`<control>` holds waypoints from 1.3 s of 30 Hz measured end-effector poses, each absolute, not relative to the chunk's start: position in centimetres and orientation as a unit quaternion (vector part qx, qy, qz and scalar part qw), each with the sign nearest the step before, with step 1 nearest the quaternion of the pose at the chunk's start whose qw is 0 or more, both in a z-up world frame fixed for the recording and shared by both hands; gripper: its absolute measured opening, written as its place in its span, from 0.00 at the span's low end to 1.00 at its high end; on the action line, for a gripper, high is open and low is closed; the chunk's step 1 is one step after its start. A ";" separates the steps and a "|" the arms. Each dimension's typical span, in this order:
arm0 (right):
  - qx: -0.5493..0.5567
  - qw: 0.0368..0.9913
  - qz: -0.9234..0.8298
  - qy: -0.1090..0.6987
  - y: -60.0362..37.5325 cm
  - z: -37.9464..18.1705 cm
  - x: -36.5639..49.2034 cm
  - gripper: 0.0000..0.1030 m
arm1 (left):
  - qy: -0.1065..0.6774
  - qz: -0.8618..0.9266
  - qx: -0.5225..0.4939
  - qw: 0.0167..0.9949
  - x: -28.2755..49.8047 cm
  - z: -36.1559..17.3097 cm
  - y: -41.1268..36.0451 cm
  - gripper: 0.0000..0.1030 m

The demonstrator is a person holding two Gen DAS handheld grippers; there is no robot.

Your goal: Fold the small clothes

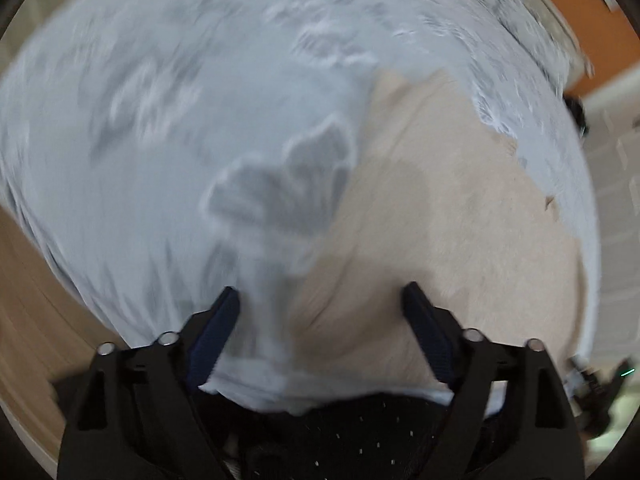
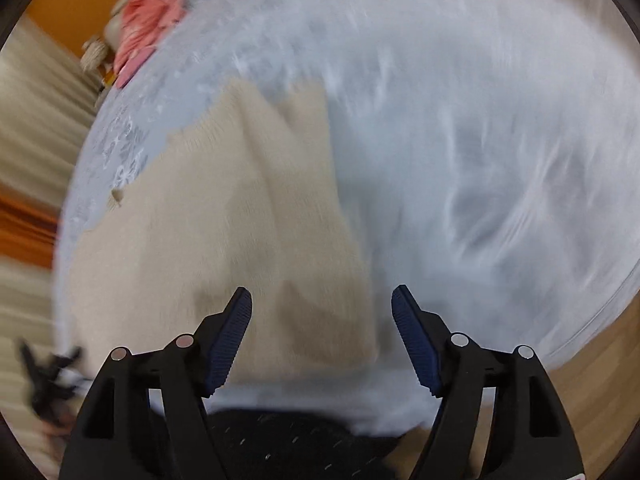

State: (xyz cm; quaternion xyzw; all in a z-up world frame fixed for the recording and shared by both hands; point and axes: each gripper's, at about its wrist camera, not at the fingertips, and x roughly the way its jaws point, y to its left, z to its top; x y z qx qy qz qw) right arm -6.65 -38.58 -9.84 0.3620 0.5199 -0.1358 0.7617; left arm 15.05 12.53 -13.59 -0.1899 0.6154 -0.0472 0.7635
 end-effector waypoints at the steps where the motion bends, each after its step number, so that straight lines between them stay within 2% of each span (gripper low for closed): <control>1: 0.404 0.741 -0.112 0.524 -38.6 -11.4 -6.8 0.70 | 0.619 -0.053 -0.214 0.754 14.8 -14.1 12.8 0.82; 2: 0.422 0.738 -0.107 0.515 -38.5 -12.2 -7.0 0.70 | 0.619 -0.056 -0.230 0.749 14.6 -14.4 12.9 0.82; 3: 0.423 0.745 -0.109 0.504 -38.5 -12.2 -6.9 0.65 | 0.616 -0.053 -0.235 0.750 14.6 -14.5 12.8 0.81; 4: 0.428 0.748 -0.103 0.496 -38.6 -12.0 -6.5 0.30 | 0.613 -0.056 -0.238 0.751 14.8 -14.4 12.6 0.70; 5: 0.445 0.744 -0.094 0.489 -38.8 -12.0 -6.3 0.25 | 0.610 -0.069 -0.248 0.749 15.0 -14.2 12.3 0.40; 7: 0.472 0.751 -0.079 0.455 -39.1 -10.2 -5.8 0.23 | 0.612 -0.078 -0.274 0.738 15.4 -13.4 12.0 0.29; 10: 0.408 0.809 -0.057 0.420 -38.2 -4.0 -5.1 0.22 | 0.588 -0.083 -0.288 0.751 15.1 -10.5 12.5 0.22; 12: 0.368 0.828 -0.052 0.420 -37.5 -2.3 -5.0 0.22 | 0.578 -0.071 -0.271 0.767 14.6 -9.4 13.0 0.16; 14: 0.308 0.824 -0.085 0.467 -37.6 -4.6 -4.2 0.24 | 0.590 -0.048 -0.270 0.760 14.2 -10.9 14.1 0.16; 17: 0.316 0.764 -0.105 0.553 -38.5 -11.5 -3.7 0.31 | 0.609 -0.030 -0.298 0.735 13.5 -14.7 14.8 0.18; 19: 0.340 0.778 -0.113 0.517 -38.8 -10.7 -4.8 0.39 | 0.594 -0.030 -0.290 0.750 13.1 -14.1 14.7 0.19; 21: 0.309 0.798 -0.149 0.496 -38.4 -8.3 -5.4 0.43 | 0.590 -0.032 -0.273 0.759 13.0 -12.9 14.3 0.22; 22: 0.293 0.806 -0.154 0.490 -38.2 -7.4 -5.5 0.43 | 0.587 -0.037 -0.268 0.763 13.1 -12.0 14.1 0.27; 25: 0.267 0.828 -0.134 0.475 -37.7 -4.9 -4.3 0.51 | 0.571 -0.048 -0.246 0.782 13.7 -9.9 13.5 0.52; 26: 0.261 0.832 -0.125 0.473 -38.0 -4.4 -3.4 0.51 | 0.567 -0.050 -0.239 0.787 14.2 -9.4 13.1 0.58; 30: 0.252 0.838 -0.104 0.472 -39.0 -4.6 1.9 0.51 | 0.561 -0.058 -0.205 0.800 16.9 -9.1 11.3 0.59; 32: 0.257 0.835 -0.095 0.477 -39.3 -5.2 3.9 0.35 | 0.567 -0.047 -0.173 0.804 17.9 -10.3 10.3 0.59; 33: 0.260 0.833 -0.089 0.481 -39.5 -5.5 4.5 0.11 | 0.572 -0.043 -0.167 0.802 18.0 -10.7 10.1 0.59; 34: 0.263 0.827 -0.083 0.491 -39.5 -6.3 5.9 0.00 | 0.584 -0.036 -0.162 0.795 18.3 -11.6 9.8 0.59; 37: 0.247 0.805 -0.123 0.525 -41.0 -9.5 7.5 0.00 | 0.598 -0.027 -0.182 0.780 18.3 -13.3 10.4 0.60; 39: 0.283 0.801 -0.132 0.511 -42.4 -9.9 7.3 0.00 | 0.595 -0.029 -0.192 0.780 18.2 -13.4 10.8 0.60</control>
